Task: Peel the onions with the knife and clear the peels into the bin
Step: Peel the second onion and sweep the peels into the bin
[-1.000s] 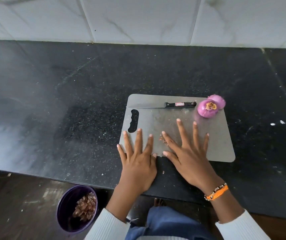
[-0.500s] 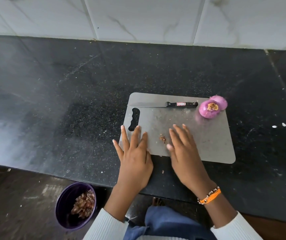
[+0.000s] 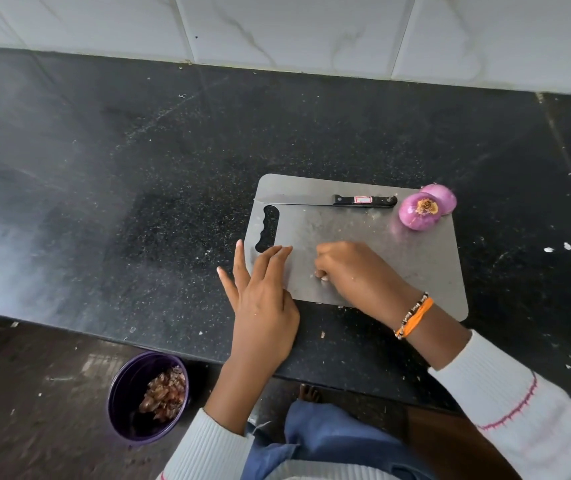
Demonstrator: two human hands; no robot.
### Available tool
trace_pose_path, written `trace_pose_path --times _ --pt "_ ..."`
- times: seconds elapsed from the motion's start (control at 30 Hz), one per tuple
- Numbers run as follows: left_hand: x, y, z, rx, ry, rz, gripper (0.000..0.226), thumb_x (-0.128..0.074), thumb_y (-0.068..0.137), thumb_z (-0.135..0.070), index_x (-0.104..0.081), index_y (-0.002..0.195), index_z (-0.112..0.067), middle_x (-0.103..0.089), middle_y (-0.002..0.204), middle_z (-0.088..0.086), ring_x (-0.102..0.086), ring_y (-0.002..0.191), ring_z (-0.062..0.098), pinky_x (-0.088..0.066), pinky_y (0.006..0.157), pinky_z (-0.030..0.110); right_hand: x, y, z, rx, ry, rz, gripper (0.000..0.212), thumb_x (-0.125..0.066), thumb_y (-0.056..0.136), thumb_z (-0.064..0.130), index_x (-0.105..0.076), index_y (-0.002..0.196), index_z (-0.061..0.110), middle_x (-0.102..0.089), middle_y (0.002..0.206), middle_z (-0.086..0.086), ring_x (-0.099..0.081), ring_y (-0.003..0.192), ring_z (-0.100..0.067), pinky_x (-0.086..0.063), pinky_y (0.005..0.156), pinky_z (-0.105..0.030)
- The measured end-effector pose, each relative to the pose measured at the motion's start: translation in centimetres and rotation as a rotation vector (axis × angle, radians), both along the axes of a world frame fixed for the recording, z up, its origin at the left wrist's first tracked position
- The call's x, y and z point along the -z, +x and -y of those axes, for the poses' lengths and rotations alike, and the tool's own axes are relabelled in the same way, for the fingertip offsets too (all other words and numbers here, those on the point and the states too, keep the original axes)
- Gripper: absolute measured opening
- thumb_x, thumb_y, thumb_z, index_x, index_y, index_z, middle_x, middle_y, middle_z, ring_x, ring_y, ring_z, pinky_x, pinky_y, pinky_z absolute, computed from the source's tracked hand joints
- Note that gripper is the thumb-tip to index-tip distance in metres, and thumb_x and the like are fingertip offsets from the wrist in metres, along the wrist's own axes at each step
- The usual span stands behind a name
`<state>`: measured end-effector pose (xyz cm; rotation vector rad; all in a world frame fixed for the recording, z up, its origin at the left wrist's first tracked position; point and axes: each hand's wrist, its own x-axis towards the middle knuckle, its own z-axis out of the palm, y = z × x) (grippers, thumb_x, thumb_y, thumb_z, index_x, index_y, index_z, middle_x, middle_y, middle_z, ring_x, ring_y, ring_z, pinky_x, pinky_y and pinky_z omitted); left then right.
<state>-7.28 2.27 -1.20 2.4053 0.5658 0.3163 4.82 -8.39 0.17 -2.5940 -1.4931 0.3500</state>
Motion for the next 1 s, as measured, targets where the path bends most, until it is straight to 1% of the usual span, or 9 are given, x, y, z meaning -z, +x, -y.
trace_pose_path --times 0.13,0.23,0.33,0.37,0.5,0.67,0.73,0.83,1.0 --pt "-0.3 -0.1 -0.1 -0.015 -0.047 0.001 0.072 -0.028 0.071 0.0 -0.041 0.139 -0.021 -0.039 0.143 -0.008 0.005 0.145 0.022 0.017 0.111 0.047 -0.6 0.1 -1.3 0.007 -0.105 0.082 0.021 -0.052 0.08 -0.008 -0.065 0.089 0.004 -0.062 0.093 -0.01 -0.062 0.087 -0.029 -0.051 0.073 -0.035" --pt "-0.2 -0.1 -0.6 -0.01 -0.109 0.023 0.069 -0.032 0.073 0.007 -0.043 0.136 -0.02 -0.045 0.137 -0.004 -0.005 0.144 0.025 0.009 0.116 0.047 -0.6 -0.4 -1.5 0.056 -0.093 0.114 0.021 -0.054 0.082 -0.007 -0.066 0.091 0.007 -0.062 0.094 -0.009 -0.061 0.086 -0.027 -0.049 0.069 -0.031" --pt "-0.4 -0.4 -1.0 0.026 -0.23 0.109 0.061 -0.034 0.077 0.012 -0.046 0.132 -0.014 -0.046 0.123 -0.012 -0.017 0.131 -0.011 -0.008 0.118 0.036 0.1 -0.8 -1.3 0.166 0.01 0.092 0.013 -0.058 0.082 -0.002 -0.067 0.083 0.008 -0.065 0.086 -0.008 -0.061 0.08 -0.026 -0.05 0.066 -0.033" --pt "-0.4 -0.5 -1.2 0.026 -0.257 0.109 0.061 -0.036 0.078 0.015 -0.046 0.131 -0.014 -0.044 0.122 -0.014 -0.02 0.125 -0.015 -0.012 0.117 0.031 0.4 -0.6 -1.0 0.236 0.082 0.029 0.012 -0.059 0.08 0.0 -0.068 0.079 0.008 -0.067 0.082 -0.007 -0.062 0.078 -0.025 -0.05 0.067 -0.033" --pt "-0.5 -1.4 -1.6 0.026 -0.314 0.108 0.059 -0.039 0.081 0.013 -0.047 0.13 -0.02 -0.048 0.124 -0.012 -0.034 0.125 0.01 -0.023 0.106 0.017 0.2 0.8 0.4 0.671 0.515 -0.547 0.014 -0.072 0.071 -0.001 -0.07 0.067 0.012 -0.069 0.072 -0.001 -0.061 0.068 -0.011 -0.048 0.066 -0.023" --pt "-0.8 -3.0 -2.5 0.009 -0.433 0.112 0.054 -0.041 0.088 0.01 -0.049 0.125 -0.028 -0.047 0.121 -0.026 -0.043 0.117 0.009 -0.035 0.101 0.023 -1.9 -1.1 0.5 1.042 1.115 -1.384 0.016 -0.059 0.081 -0.011 -0.064 0.073 0.002 -0.069 0.068 -0.004 -0.066 0.068 -0.011 -0.055 0.062 -0.016" --pt "-1.0 -4.1 -3.4 -0.009 -0.453 0.136 0.052 -0.042 0.089 0.008 -0.049 0.124 -0.029 -0.049 0.123 -0.021 -0.042 0.119 0.0 -0.032 0.095 0.014 -3.0 -2.8 -0.4 1.068 1.149 -1.56 0.022 -0.055 0.083 -0.011 -0.068 0.07 0.001 -0.07 0.065 -0.005 -0.068 0.063 -0.009 -0.053 0.056 -0.014" --pt "-1.1 -7.0 -5.3 -0.086 -0.513 0.191 0.043 -0.041 0.087 -0.005 -0.053 0.123 -0.025 -0.055 0.123 -0.016 -0.046 0.122 0.003 -0.035 0.098 0.019 -4.2 -6.8 -3.5 0.996 1.031 -1.72 0.034 -0.053 0.082 -0.011 -0.072 0.057 0.004 -0.069 0.062 -0.006 -0.067 0.059 -0.009 -0.053 0.053 -0.014" --pt "0.1 -14.1 -7.7 -0.285 -0.593 0.219 0.043 -0.04 0.08 -0.008 -0.057 0.117 -0.02 -0.061 0.116 -0.01 -0.053 0.112 -0.002 -0.036 0.095 0.011 -3.4 -14.0 -9.1 0.831 0.774 -1.81 0.016 -0.058 0.068 -0.008 -0.069 0.062 0.002 -0.068 0.062 -0.006 -0.066 0.057 -0.008 -0.052 0.055 -0.013"
